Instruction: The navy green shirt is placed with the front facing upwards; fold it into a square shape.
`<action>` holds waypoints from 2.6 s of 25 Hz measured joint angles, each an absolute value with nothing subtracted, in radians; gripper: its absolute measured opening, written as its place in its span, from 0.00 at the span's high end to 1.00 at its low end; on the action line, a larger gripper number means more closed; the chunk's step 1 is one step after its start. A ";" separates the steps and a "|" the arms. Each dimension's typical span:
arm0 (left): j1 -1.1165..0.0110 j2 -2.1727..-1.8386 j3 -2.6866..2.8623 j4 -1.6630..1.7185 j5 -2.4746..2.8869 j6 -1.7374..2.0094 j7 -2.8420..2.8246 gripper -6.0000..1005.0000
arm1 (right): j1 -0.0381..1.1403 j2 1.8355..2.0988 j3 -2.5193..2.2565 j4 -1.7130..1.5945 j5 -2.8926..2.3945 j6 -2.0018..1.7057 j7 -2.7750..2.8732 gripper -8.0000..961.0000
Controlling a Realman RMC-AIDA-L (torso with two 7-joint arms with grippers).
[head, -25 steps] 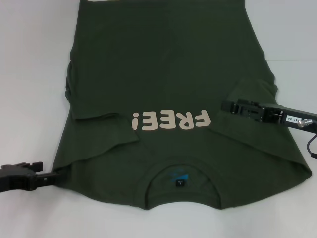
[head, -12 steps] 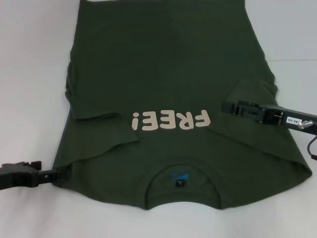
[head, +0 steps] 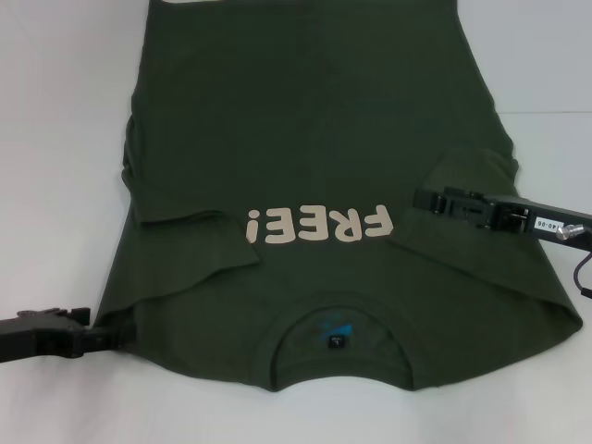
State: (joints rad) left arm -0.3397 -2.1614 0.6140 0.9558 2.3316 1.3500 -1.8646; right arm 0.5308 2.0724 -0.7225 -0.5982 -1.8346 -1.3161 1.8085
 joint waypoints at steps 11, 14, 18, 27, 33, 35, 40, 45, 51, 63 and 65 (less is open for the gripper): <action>-0.340 -2.161 0.671 0.956 2.330 1.356 -1.867 0.20 | 0.531 2.072 -0.713 -0.598 -1.835 -1.316 1.809 0.06; -0.342 -2.162 0.701 0.957 2.330 1.359 -1.873 0.20 | 0.531 2.071 -0.712 -0.598 -1.835 -1.316 1.809 0.06; -0.347 -2.163 0.721 0.957 2.330 1.366 -1.880 0.20 | 0.531 2.071 -0.711 -0.598 -1.835 -1.316 1.809 0.06; -0.364 -2.166 0.749 0.954 2.328 1.399 -1.881 0.20 | 0.529 2.071 -0.701 -0.598 -1.835 -1.316 1.809 0.06; -0.377 -2.167 0.761 0.952 2.328 1.402 -1.881 0.21 | 0.529 2.071 -0.701 -0.598 -1.835 -1.316 1.809 0.06; -0.381 -2.168 0.761 0.952 2.328 1.402 -1.881 0.21 | 0.529 2.071 -0.701 -0.598 -1.835 -1.316 1.809 0.06; -0.387 -2.168 0.761 0.952 2.326 1.397 -1.884 0.21 | 0.529 2.071 -0.701 -0.598 -1.835 -1.316 1.809 0.06; -0.394 -2.165 0.762 0.952 2.333 1.381 -1.902 0.21 | 0.529 2.071 -0.700 -0.598 -1.835 -1.316 1.809 0.06; -0.394 -2.163 0.767 0.954 2.334 1.376 -1.906 0.25 | 0.529 2.071 -0.699 -0.598 -1.835 -1.316 1.809 0.06; -0.393 -2.163 0.764 0.955 2.333 1.363 -1.920 0.70 | 0.526 2.071 -0.699 -0.597 -1.838 -1.316 1.809 0.07; -0.391 -2.163 0.763 0.958 2.333 1.369 -1.921 0.76 | 0.526 2.071 -0.699 -0.597 -1.840 -1.316 1.809 0.07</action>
State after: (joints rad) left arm -0.3912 -2.1629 0.7634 0.9578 2.3333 1.3688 -1.9208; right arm 0.5261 2.0709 -0.6994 -0.5966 -1.8396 -1.3161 1.8085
